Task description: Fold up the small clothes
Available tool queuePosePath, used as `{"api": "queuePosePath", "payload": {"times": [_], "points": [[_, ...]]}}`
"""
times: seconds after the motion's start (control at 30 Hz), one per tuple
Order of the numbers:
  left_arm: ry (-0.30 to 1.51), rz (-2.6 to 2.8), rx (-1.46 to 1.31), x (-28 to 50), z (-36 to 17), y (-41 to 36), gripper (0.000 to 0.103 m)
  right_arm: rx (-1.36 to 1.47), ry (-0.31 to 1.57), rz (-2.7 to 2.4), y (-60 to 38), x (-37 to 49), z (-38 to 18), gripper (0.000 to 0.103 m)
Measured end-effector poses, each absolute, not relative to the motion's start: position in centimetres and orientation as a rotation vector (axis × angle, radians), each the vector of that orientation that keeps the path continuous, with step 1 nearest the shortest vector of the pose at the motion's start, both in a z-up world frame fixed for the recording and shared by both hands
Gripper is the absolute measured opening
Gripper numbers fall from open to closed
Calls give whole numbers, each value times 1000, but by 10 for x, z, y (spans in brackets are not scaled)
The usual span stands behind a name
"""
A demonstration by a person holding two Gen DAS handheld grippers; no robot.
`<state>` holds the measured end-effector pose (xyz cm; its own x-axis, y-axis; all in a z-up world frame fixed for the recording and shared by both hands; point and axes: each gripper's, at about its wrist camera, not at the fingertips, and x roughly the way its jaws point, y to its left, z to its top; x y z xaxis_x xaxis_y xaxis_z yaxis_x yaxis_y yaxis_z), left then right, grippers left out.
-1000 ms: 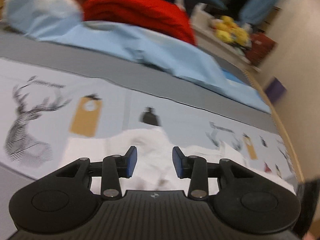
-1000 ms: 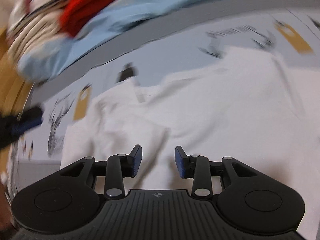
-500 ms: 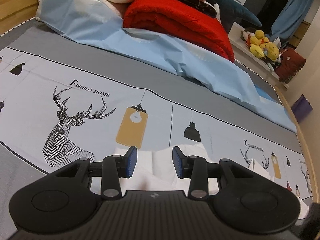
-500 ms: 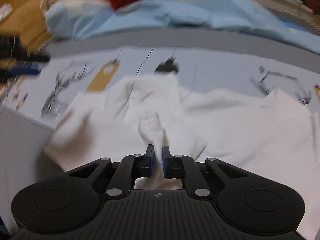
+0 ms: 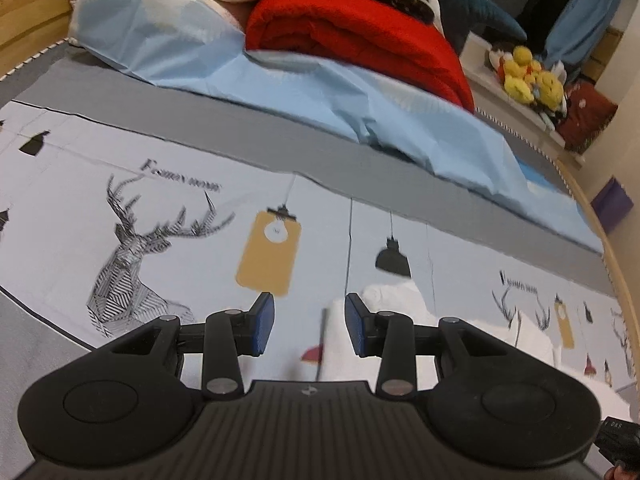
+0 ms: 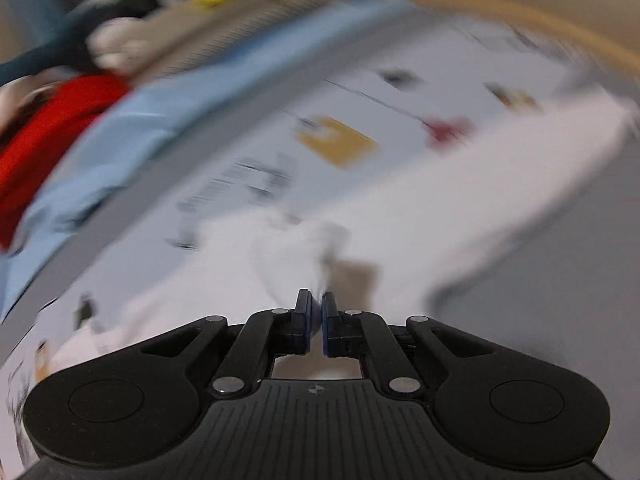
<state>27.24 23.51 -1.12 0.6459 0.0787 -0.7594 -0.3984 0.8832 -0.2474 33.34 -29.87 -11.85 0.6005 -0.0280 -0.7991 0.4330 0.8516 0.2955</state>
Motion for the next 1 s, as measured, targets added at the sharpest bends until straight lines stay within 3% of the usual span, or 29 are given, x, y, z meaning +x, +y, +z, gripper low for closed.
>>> {"api": "queuePosePath", "payload": {"times": [0.2,0.27,0.33,0.43,0.53,1.0], "points": [[946,211,-410,288,-41,212,42,567,965,-247,-313,338,-132,9],[979,197,-403,292,-51,205,42,591,981,-242,-318,342,-134,30],[1012,190,-393,297,-62,199,42,602,979,-251,-322,347,-134,37],[1038,186,-398,304,-75,197,44,632,989,-233,-334,353,-138,38],[1053,193,-413,312,-87,198,46,661,1013,-175,-339,360,-142,47],[1077,256,-510,339,-128,210,48,596,1006,-146,-348,379,-138,49]]}}
